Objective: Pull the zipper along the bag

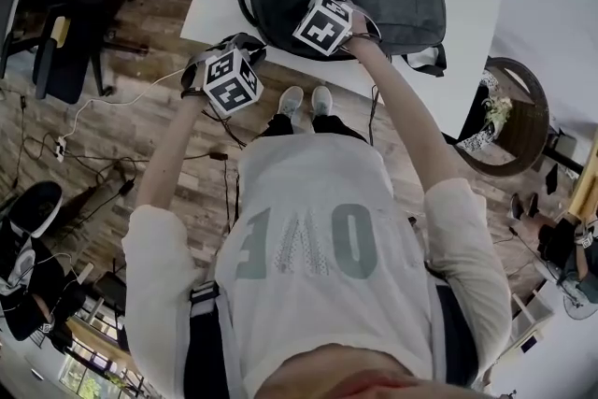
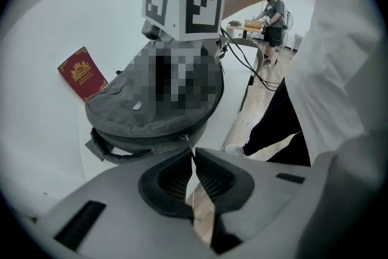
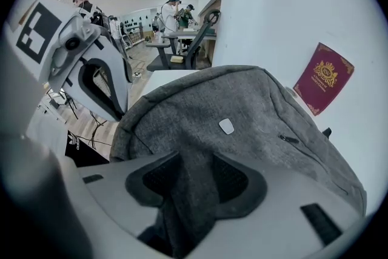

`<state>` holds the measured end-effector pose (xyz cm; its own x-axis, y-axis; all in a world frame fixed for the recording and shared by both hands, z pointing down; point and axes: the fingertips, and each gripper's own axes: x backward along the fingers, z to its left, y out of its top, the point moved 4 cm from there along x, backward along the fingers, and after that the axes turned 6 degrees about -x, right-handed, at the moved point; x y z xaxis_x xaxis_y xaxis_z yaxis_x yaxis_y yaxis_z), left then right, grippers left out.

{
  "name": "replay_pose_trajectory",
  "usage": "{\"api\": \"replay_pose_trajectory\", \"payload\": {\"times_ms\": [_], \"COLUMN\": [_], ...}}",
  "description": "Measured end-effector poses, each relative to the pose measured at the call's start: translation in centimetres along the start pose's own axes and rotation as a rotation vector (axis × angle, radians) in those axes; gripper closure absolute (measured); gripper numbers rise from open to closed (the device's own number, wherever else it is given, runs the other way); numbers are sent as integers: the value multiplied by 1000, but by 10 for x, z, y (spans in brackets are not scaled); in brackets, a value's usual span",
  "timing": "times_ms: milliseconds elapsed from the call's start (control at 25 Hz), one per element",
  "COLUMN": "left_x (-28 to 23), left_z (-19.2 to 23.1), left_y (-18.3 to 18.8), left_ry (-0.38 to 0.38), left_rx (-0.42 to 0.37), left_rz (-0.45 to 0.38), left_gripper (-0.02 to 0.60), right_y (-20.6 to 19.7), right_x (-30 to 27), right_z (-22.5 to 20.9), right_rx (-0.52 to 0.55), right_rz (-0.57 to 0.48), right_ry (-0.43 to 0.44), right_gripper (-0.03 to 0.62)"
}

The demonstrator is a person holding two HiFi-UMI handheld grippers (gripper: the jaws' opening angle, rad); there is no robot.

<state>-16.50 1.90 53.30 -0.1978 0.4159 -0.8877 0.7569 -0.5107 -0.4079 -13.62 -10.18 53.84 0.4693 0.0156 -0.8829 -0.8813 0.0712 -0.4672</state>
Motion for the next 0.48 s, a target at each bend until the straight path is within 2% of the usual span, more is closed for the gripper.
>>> {"api": "replay_pose_trajectory", "payload": {"times_ms": [200, 360, 480], "left_x": [-4, -12, -19], "left_z": [-14, -28, -34], "left_y": [7, 20, 31], "left_ry": [-11, -30, -49], "left_rx": [82, 75, 120], "left_rz": [-39, -38, -61], "left_gripper": [554, 554, 553], "right_y": [-2, -2, -2], "right_x": [0, 0, 0], "right_z": [2, 3, 1], "right_rx": [6, 0, 0], "right_rz": [-2, 2, 1], "right_ry": [-10, -10, -9], "right_gripper": [408, 408, 408]}}
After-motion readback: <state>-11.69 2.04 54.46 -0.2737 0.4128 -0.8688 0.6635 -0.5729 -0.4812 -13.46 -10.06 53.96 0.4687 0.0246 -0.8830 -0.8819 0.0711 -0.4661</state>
